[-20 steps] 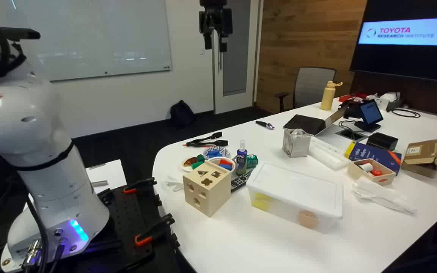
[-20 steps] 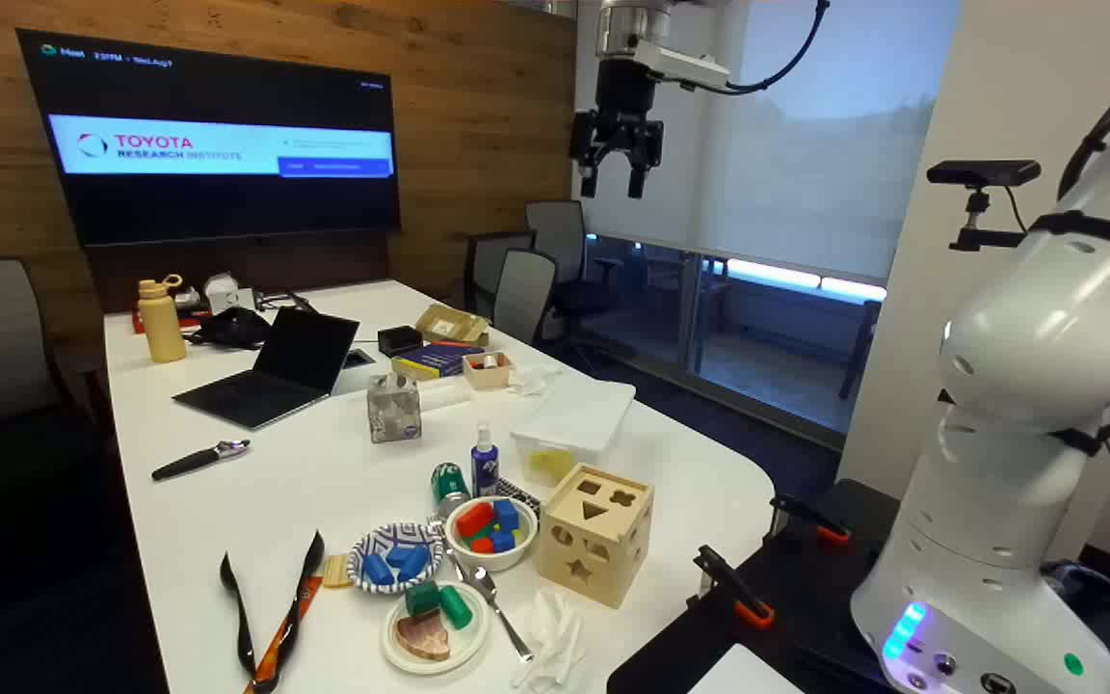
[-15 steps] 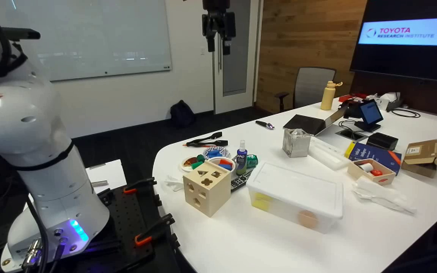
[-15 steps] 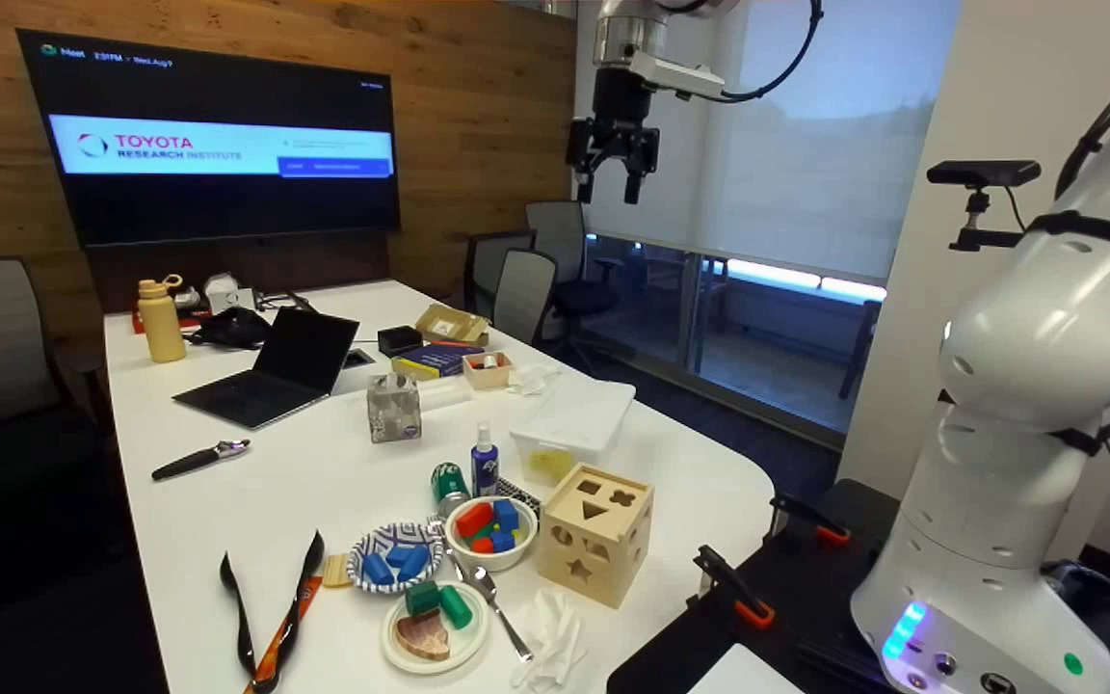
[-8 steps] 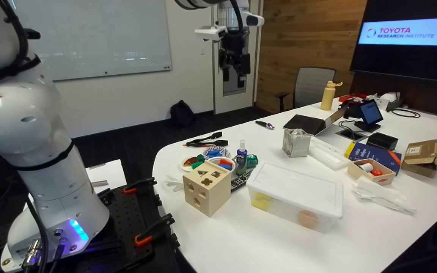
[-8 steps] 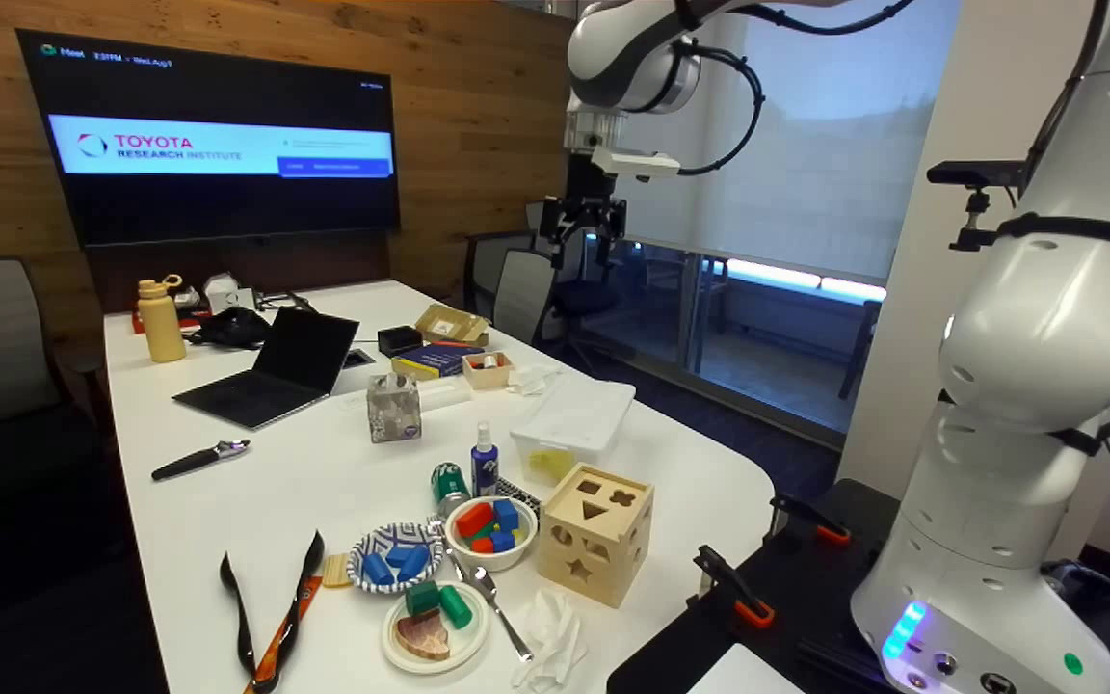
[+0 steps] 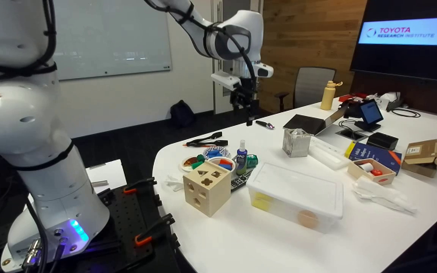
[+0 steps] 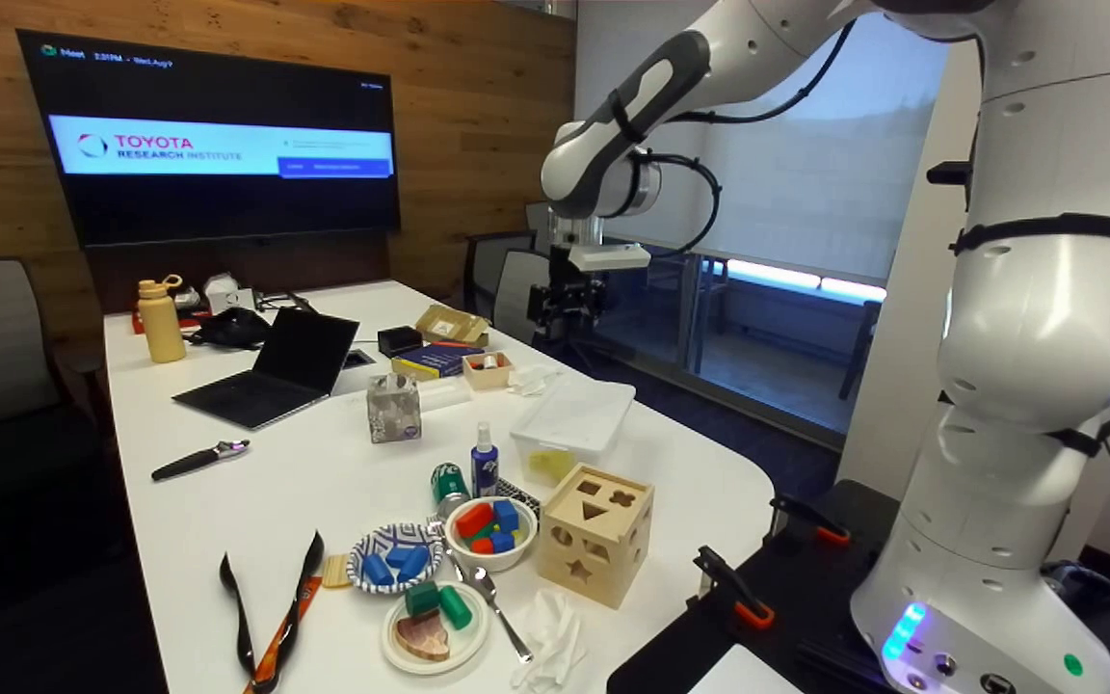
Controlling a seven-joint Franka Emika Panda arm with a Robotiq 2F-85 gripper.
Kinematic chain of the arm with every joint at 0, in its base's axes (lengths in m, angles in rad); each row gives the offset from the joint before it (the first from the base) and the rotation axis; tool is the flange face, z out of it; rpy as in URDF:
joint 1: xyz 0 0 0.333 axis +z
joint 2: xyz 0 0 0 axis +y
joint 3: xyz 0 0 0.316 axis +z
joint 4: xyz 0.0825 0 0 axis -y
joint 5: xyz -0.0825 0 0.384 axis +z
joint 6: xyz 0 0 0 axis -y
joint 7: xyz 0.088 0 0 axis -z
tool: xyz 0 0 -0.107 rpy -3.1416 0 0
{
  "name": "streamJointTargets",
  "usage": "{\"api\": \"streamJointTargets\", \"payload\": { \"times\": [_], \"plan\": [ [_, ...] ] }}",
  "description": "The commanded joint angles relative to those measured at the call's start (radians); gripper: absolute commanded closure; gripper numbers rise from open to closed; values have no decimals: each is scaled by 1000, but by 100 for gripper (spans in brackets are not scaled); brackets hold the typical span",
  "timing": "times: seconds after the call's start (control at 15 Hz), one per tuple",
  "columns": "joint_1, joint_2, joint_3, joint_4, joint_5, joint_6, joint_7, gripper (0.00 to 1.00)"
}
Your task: Press the button on the remote
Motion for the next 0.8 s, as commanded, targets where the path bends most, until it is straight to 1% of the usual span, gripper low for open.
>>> {"api": "streamJointTargets", "payload": {
  "times": [0.0,0.13,0.4,0.53,0.73],
  "plan": [
    [-11,92,5,-20,45,132,-30,0],
    [-17,149,19,-21,85,187,-46,0],
    [-19,234,38,-28,130,253,-46,0],
    [-14,266,41,-35,132,287,-33,0],
    [-3,327,40,-42,120,403,-17,0]
  ]
}}
